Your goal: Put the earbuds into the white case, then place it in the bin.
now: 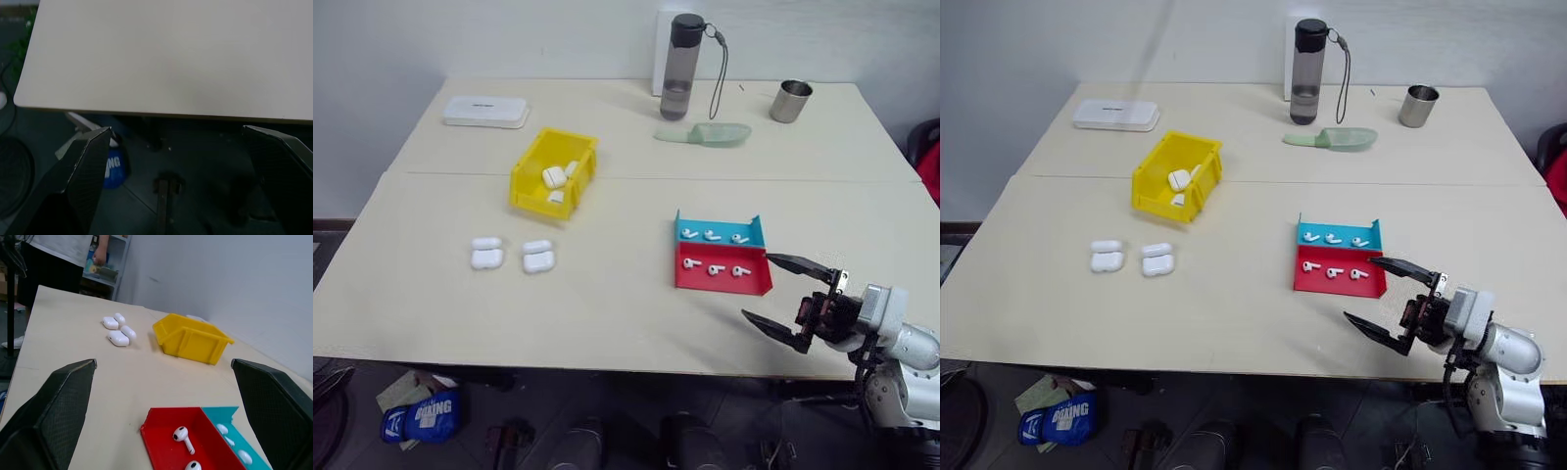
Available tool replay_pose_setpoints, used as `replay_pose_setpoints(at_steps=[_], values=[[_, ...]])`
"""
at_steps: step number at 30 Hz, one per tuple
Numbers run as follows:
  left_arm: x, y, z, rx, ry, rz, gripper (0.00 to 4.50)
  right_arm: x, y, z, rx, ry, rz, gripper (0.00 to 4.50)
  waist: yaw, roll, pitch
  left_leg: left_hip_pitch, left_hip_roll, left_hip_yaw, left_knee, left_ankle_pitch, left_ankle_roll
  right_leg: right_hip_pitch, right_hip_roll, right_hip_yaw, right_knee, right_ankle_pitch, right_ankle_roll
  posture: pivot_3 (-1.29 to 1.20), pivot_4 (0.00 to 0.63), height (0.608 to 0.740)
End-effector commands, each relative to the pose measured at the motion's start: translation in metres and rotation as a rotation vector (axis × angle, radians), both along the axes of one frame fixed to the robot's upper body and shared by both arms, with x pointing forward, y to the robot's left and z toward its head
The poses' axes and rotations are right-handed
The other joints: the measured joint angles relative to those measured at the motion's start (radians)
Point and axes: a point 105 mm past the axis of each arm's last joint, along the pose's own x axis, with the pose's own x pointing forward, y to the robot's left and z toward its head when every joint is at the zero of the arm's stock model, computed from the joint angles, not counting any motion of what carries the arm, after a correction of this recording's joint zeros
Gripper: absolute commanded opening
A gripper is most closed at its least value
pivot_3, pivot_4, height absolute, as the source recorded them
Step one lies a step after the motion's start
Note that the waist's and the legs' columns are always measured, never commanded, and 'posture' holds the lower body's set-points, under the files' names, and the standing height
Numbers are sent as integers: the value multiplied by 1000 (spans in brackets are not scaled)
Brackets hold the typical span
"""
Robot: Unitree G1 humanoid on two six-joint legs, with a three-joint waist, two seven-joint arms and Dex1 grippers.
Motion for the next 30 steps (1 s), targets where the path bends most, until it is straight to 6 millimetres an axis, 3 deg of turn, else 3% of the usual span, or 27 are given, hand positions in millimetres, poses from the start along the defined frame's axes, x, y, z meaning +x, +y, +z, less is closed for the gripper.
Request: replay_pose_setpoints(at_steps=[1, 6, 11, 15, 22, 30], values=[[24, -24, 27, -41, -5, -29, 4473, -1, -5, 4, 10, -39, -5, 4500, 7, 0, 0, 0, 0, 0, 0, 0, 0, 0, 0, 0, 0, 0, 0, 0, 150, 740], [69, -68, 33, -110, 126, -98, 4473, -1, -6, 3, 7, 29, 38, 4500, 11, 1, 0, 0, 0, -1, 0, 0, -1, -1, 0, 0, 3, 0, 0, 0, 150, 740], [134, -86, 42, -75, 65, -84, 4473, 0, -4, 8, 14, 0, 26, 4500, 1, 2, 0, 1, 0, 0, 0, -1, -3, -4, 1, 0, 6, 0, 0, 0, 150, 740], [164, -99, 37, -67, 93, -72, 4473, 1, -2, 11, 22, -13, 12, 4500, -11, 1, 0, 0, 0, -1, 3, -1, -3, -4, 2, -1, 12, 0, 0, 0, 150, 740], [188, -111, 32, -61, 120, -50, 4473, 3, 4, 18, 30, -11, -2, 4500, -11, 0, 0, -4, 0, 2, 6, -1, -4, -14, 2, 1, 18, 0, 0, 0, 150, 740], [199, -120, 19, -26, 190, -34, 4473, -4, 21, 31, 38, -9, 3, 4500, -9, 0, 0, -9, -1, 2, 11, -1, -4, -17, 2, 1, 20, 0, 0, 0, 150, 740]])
